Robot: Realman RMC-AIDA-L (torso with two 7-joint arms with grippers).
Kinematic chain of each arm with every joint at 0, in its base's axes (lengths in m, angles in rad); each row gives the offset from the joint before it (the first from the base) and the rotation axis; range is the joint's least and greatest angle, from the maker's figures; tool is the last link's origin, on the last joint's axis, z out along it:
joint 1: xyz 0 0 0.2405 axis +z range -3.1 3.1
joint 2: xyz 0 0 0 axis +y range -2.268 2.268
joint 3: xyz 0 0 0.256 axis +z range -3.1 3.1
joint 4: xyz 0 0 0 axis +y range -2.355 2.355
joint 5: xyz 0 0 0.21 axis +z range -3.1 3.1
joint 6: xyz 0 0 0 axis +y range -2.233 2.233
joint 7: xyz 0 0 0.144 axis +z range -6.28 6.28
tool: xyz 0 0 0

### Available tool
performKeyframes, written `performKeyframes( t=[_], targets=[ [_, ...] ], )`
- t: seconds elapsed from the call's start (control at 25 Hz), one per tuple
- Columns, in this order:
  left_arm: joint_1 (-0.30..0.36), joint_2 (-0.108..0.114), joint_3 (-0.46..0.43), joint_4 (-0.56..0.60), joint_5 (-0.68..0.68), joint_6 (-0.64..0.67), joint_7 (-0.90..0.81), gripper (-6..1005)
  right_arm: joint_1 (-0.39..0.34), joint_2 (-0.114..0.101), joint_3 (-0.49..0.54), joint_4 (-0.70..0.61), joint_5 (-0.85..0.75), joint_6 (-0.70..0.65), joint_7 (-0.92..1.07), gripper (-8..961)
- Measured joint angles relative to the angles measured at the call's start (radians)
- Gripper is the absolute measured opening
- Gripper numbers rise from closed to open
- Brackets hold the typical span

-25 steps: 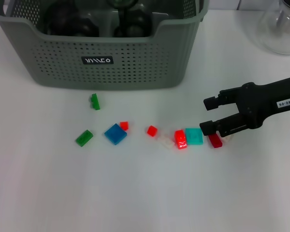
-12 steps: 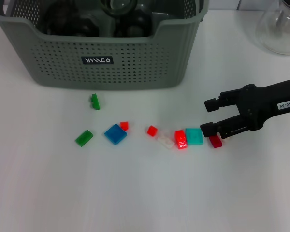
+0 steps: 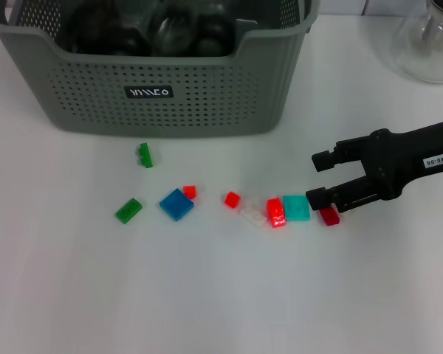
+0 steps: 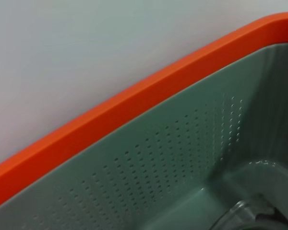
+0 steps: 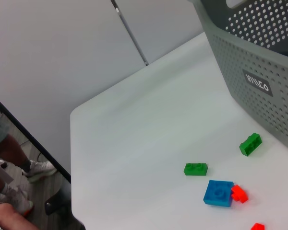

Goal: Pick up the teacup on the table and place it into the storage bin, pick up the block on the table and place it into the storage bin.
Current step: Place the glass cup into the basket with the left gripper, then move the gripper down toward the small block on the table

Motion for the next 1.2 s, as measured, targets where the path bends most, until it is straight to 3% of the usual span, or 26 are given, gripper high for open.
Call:
performKeyframes(
  t=[0.4, 0.56, 0.68, 0.8, 0.96, 1.08, 1.2],
  targets=[
    [0.028, -0.011, -0.004, 0.080, -0.008, 0.014, 0.005, 378, -0.001, -0.001, 0.006, 0.000, 0.000, 0.000, -0.008, 912],
    [0.082, -0.032, -0.020, 0.234, -0.018, 0.068, 0.003, 541, -0.001, -0.005, 0.006, 0.000, 0.000, 0.000, -0.012, 912],
    [0.140, -0.051, -0.054, 0.421, -0.074, 0.139, 0.003, 666, -0.001, -0.011, 0.006, 0.000, 0.000, 0.000, -0.017, 912],
    [0.232, -0.056, -0.115, 0.634, -0.265, 0.255, 0.018, 755, -0.001, -0.019, 0.006, 0.000, 0.000, -0.002, -0.018, 912],
    [0.373, -0.033, -0.207, 0.757, -0.661, 0.422, 0.122, 849, -0.001, -0.029, 0.004, -0.008, 0.000, -0.012, -0.020, 912],
    [0.492, -0.025, -0.256, 0.744, -0.986, 0.580, 0.294, 846, -0.002, -0.038, 0.002, -0.011, -0.009, -0.014, -0.022, 912],
    [0.616, -0.034, -0.271, 0.662, -1.250, 0.781, 0.509, 844, -0.002, -0.045, 0.009, -0.013, -0.038, -0.014, -0.026, 912]
  ],
)
